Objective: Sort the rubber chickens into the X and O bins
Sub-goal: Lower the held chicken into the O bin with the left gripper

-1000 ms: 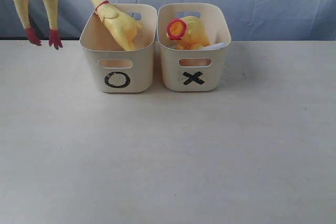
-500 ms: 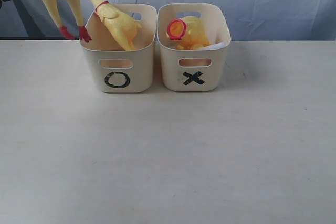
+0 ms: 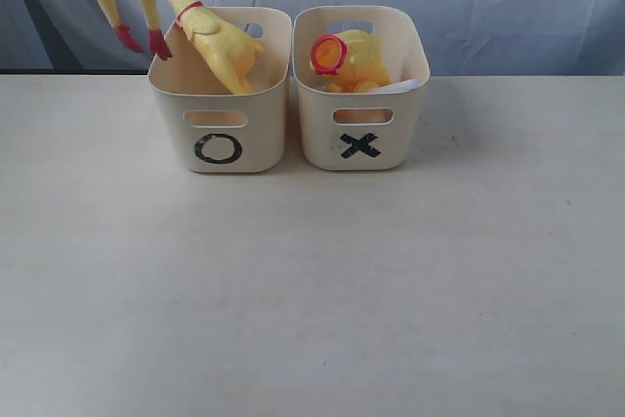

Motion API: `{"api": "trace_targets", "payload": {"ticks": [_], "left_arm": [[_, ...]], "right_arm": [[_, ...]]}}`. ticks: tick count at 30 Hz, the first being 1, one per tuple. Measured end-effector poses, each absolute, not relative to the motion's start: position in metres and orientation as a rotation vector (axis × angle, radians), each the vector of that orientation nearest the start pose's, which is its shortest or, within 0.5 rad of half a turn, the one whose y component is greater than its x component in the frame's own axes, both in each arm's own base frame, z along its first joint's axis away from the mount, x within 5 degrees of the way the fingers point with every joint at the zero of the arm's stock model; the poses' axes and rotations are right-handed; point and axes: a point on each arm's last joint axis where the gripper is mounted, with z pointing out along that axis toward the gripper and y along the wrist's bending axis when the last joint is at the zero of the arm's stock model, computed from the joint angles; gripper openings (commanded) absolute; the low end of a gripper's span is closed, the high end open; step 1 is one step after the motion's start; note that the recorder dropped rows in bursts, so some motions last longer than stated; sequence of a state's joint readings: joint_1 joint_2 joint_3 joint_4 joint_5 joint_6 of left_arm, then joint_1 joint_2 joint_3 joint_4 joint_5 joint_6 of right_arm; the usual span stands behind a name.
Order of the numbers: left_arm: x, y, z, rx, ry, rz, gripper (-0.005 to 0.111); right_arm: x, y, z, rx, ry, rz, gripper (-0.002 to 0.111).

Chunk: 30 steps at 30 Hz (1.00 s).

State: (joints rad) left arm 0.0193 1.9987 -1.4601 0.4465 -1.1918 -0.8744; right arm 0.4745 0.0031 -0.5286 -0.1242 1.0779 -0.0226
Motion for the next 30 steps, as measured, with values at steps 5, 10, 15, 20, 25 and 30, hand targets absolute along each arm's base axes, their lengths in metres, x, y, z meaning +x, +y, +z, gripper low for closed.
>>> {"api": "trace_targets", "payload": {"ticks": [5, 10, 15, 20, 25, 30], "left_arm": [[0.452, -0.028, 0.327, 0.054, 0.97, -0.834, 0.0], [0.452, -0.028, 0.327, 0.035, 0.975, -0.874, 0.0], [0.452, -0.03, 0.326, 0.041, 0.989, -0.905, 0.0], [0.452, -0.031, 0.326, 0.051, 0.995, -0.908, 0.0], [0.452, -0.036, 0.325, 0.058, 0.995, -0.914, 0.0], [0.456, -0.04, 0.315, 0.059, 1.006, -0.923, 0.0]], "right_arm": [[-0.003, -0.013, 0.284, -0.491, 1.972, 0.136, 0.0], [-0.003, -0.013, 0.284, -0.491, 1.972, 0.136, 0.0], [-0.003, -0.013, 0.284, -0.491, 1.972, 0.136, 0.0], [-0.003, -0.013, 0.284, -0.491, 1.972, 0.136, 0.0], [-0.003, -0.013, 0.284, -0.491, 1.972, 0.136, 0.0], [-0.003, -0.013, 0.284, -0.491, 1.972, 0.136, 0.0]]}}
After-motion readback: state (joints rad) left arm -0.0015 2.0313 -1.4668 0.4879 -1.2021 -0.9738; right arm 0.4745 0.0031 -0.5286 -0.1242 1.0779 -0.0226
